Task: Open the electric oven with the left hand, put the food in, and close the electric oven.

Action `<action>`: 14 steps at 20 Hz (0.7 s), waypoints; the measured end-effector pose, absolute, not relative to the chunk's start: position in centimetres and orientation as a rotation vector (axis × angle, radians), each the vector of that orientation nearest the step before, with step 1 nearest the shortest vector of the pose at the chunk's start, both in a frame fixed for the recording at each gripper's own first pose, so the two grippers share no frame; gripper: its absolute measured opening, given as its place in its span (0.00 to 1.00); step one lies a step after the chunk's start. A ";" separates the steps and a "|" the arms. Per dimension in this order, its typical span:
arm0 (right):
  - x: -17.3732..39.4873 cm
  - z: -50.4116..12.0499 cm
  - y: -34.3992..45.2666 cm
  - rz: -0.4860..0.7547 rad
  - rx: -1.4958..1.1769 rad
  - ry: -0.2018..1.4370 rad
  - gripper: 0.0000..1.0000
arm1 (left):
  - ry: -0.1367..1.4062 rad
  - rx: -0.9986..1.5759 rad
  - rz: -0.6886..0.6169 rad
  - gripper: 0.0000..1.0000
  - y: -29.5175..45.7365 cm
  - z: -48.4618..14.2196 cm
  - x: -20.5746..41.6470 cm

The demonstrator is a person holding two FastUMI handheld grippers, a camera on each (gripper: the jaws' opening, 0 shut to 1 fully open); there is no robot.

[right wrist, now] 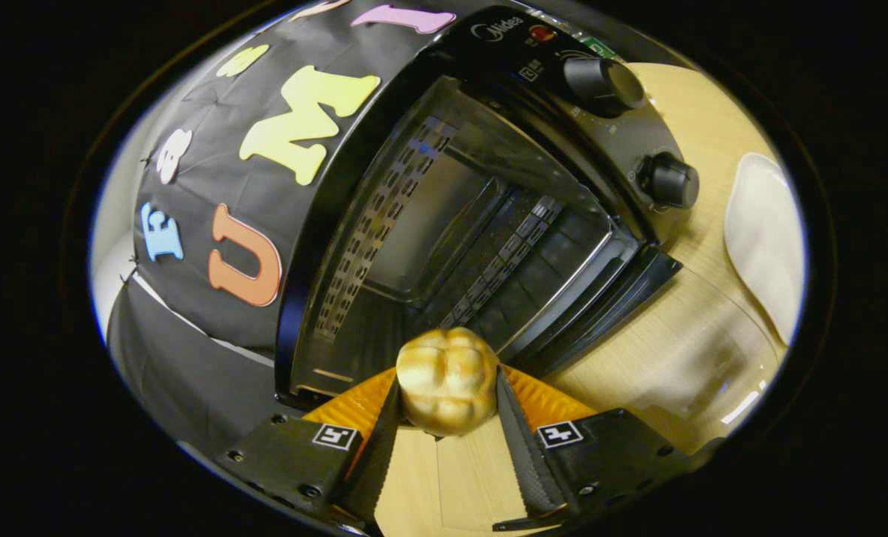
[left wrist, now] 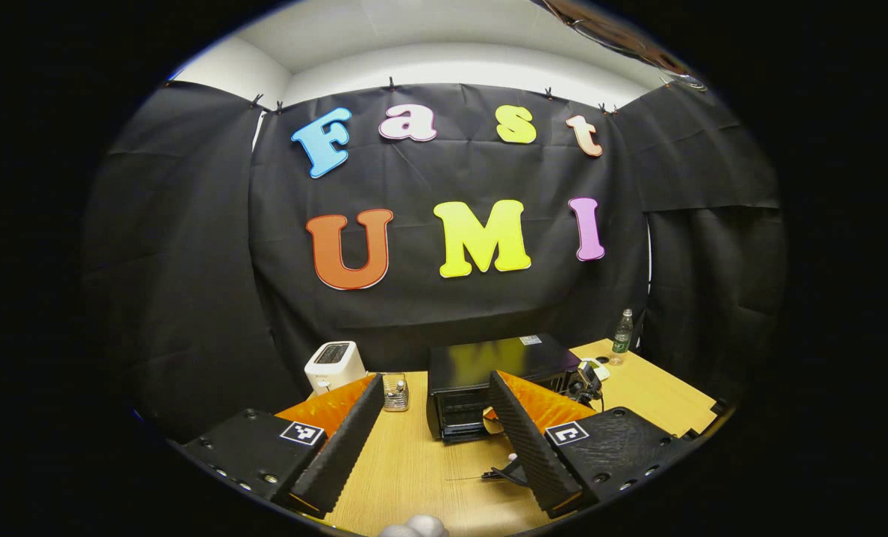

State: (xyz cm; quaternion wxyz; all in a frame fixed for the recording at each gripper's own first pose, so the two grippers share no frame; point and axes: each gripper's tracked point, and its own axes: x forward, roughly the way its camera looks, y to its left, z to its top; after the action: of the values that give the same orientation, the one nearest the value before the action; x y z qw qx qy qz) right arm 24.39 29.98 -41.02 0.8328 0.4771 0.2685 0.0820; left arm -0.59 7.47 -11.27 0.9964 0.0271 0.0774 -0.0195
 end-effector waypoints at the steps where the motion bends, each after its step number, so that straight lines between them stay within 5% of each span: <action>1: 24.5 -41.0 30.1 0.167 1.023 0.581 0.73 | 0.155 0.051 -0.039 0.92 7.6 -11.3 -0.6; 11: 28.3 -40.9 27.6 0.028 0.874 0.555 0.73 | 0.172 0.027 -0.020 0.92 8.2 -11.9 -0.6; 14: 28.1 -40.5 27.5 0.019 0.806 0.532 0.83 | 0.177 0.028 -0.020 0.92 8.2 -12.1 -0.5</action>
State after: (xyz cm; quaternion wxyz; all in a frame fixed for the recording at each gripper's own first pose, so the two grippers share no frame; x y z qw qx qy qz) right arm 28.09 27.47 -40.55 0.8857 0.3875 0.2556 0.0091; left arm -0.48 8.20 -12.08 0.9959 0.0141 0.0884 -0.0097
